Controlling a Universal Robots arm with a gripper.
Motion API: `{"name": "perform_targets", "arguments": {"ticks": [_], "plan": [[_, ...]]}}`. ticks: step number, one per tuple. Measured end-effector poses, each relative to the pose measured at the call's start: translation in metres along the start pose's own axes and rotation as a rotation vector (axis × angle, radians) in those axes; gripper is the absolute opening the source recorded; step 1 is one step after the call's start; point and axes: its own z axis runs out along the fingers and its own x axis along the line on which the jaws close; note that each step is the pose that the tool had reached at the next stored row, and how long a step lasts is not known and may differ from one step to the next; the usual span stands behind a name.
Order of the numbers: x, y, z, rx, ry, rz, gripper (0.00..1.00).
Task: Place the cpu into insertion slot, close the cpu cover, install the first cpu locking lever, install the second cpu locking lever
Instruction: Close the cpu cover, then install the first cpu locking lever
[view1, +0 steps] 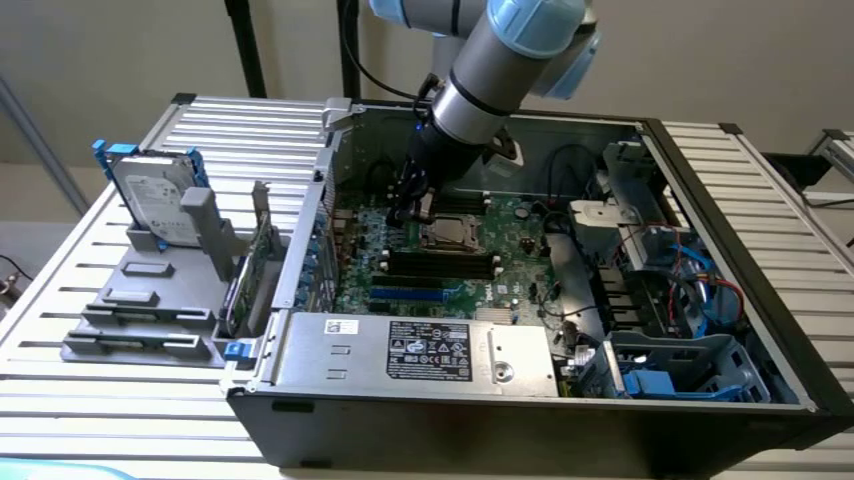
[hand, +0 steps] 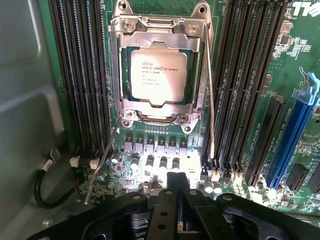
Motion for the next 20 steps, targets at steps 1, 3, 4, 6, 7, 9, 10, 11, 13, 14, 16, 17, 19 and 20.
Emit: {"name": "perform_targets", "arguments": {"ticks": [1, 3, 4, 6, 7, 9, 10, 11, 13, 14, 16, 17, 19, 20], "plan": [[0.0, 0.0, 0.0, 0.0, 0.0, 0.0, 0.11], [0.0, 0.0, 0.0, 0.0, 0.0, 0.0, 0.11], [0.0, 0.0, 0.0, 0.0, 0.0, 0.0, 0.11], [0.0, 0.0, 0.0, 0.0, 0.0, 0.0, 0.11], [0.0, 0.0, 0.0, 0.0, 0.0, 0.0, 0.11], [0.0, 0.0, 0.0, 0.0, 0.0, 0.0, 0.11], [0.0, 0.0, 0.0, 0.0, 0.0, 0.0, 0.11], [0.0, -0.0002, 0.0001, 0.0, 0.0, 0.0, 0.11], [-0.0001, -0.0008, 0.0002, -0.0003, 0.0013, 0.003, 0.11], [-0.0001, -0.0018, 0.0007, -0.0007, 0.0031, 0.006, 0.11], [0.0, -0.0037, 0.0015, -0.0014, 0.007, 0.013, 0.11], [0.0, -0.0045, 0.0018, -0.0018, 0.0088, 0.017, 0.11], [0.0, -0.0057, 0.0021, -0.0027, 0.0131, 0.026, 0.11], [0.0, -0.006, 0.0022, -0.0033, 0.0159, 0.032, 0.11]]}}
